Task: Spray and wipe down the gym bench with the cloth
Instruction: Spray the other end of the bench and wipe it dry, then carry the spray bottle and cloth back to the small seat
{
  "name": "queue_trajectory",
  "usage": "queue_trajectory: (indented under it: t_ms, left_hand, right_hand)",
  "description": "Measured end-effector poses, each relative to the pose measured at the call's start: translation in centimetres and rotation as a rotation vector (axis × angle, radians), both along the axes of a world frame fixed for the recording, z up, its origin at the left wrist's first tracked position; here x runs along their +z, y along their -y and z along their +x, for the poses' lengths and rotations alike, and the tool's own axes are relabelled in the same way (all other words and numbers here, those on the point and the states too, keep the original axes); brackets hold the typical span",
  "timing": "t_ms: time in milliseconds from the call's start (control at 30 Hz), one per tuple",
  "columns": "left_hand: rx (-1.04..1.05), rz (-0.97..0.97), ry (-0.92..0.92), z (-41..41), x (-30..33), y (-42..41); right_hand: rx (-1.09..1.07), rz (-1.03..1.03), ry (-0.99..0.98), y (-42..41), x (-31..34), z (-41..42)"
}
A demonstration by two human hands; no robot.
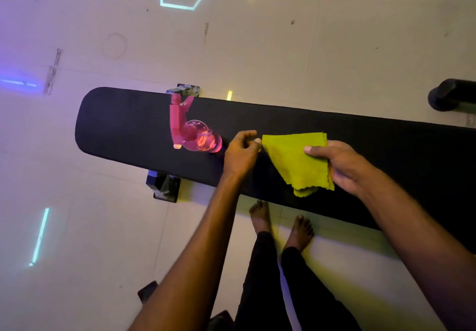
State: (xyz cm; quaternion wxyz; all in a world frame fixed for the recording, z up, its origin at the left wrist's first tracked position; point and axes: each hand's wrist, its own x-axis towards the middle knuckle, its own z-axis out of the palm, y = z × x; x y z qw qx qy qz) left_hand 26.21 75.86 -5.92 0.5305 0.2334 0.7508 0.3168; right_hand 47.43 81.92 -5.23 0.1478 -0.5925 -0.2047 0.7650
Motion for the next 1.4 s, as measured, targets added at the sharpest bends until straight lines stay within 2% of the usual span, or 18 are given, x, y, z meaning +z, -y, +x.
queue_trajectory:
  t_ms: [100, 200, 333, 500, 667, 800, 1033, 1167, 1400]
  left_hand:
    - [0.070, -0.045, -0.021, -1.4, 0.2, 3.5]
    - [0.119, -0.055, -0.165, -3.6, 1.0, 7.0]
    - [0.270, 0.048, -0.315, -6.8, 2.8, 10.0]
    - [0.100, 0.309, -0.445, -9.2, 4.5, 8.7]
    - [-0.026, 0.426, -0.482, -10.2, 4.8, 3.9]
    - [-0.047, 0.565, -0.445, -10.4, 4.9, 1.3]
    - [-0.063, 0.611, -0.365, -9.5, 6.4, 0.5]
    - [-0.083, 0.639, -0.273, -8.8, 10.6, 0.6]
    - [-0.212, 0.713, -0.175, -6.0, 22.0, 0.8]
  right_hand:
    - [0.052, 0.047, 0.049, 0.2, -0.2, -1.8]
    - [0.119, 0.135, 0.077, 0.6, 0.1, -4.1]
    - [0.209, 0.234, 0.121, 0.9, 0.7, -7.3]
    - [0.262, 0.262, 0.193, 1.0, 0.9, -10.2]
    - [0.268, 0.235, 0.229, 0.8, 1.0, -11.2]
    - [0.221, 0.195, 0.201, 0.5, 1.5, -10.9]
    - [0.120, 0.236, 0.172, 0.1, 4.5, -9.7]
    - [0.051, 0.263, 0.163, -0.1, 9.2, -8.4]
    - [-0.104, 0.365, 0.139, 1.2, 21.5, -5.1]
